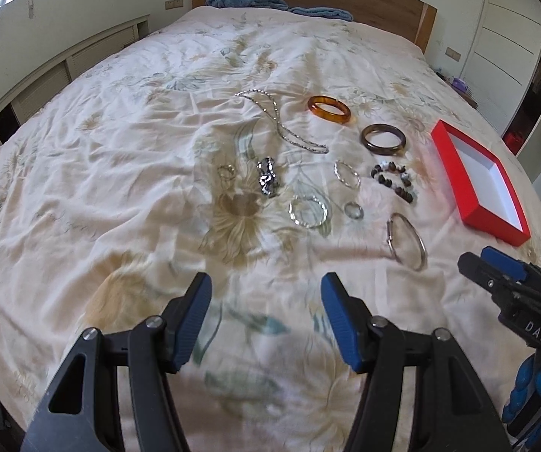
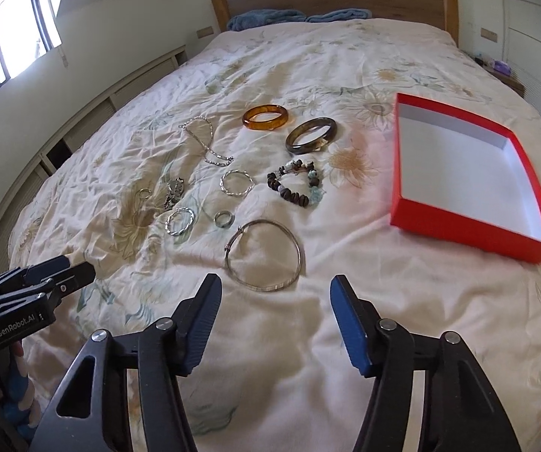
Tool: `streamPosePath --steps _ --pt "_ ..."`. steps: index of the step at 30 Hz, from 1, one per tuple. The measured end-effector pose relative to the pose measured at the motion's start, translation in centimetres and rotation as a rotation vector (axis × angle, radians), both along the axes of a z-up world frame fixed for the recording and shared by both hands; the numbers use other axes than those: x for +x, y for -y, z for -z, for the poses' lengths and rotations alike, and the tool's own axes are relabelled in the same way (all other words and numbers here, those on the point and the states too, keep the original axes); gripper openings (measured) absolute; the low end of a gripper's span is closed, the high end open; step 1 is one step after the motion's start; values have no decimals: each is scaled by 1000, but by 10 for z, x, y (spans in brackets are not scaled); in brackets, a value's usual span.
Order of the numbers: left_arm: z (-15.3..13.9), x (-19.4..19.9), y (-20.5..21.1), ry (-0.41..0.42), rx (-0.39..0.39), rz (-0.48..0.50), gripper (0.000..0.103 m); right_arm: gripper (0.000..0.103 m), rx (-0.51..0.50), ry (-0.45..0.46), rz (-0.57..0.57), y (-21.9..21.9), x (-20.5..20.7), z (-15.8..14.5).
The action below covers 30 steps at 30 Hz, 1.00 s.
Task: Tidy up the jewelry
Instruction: 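Move the right tool toward the silver bangle near the jewelry pile, then grasp the silver bangle with the right tool while the left tool grasps the twisted silver hoop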
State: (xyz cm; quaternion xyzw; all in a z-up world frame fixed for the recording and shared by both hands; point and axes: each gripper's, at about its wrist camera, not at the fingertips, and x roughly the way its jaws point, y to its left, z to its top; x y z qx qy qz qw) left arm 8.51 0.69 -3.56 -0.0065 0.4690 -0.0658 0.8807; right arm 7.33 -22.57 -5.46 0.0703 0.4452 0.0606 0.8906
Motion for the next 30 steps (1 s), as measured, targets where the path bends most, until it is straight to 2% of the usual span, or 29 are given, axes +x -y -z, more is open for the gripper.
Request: streamPosePath --steps 2,7,11,16,22,30 --pt "4 11 3 -6 -6 -2 58 52 -1 -7 -12 1 10 4" --pt "12 36 10 -15 -23 -5 57 45 16 -31 -30 5 33 17" --pt "21 54 17 -30 -32 -1 48 35 42 -55 -34 9 50 32" --pt "35 72 23 -52 -35 -3 45 33 56 -82 -36 14 67 50" --pt "54 88 25 -88 -37 -13 38 24 72 -107 -63 15 80 67" --pt "72 97 25 -121 -52 -16 36 23 81 -112 -108 12 87 74"
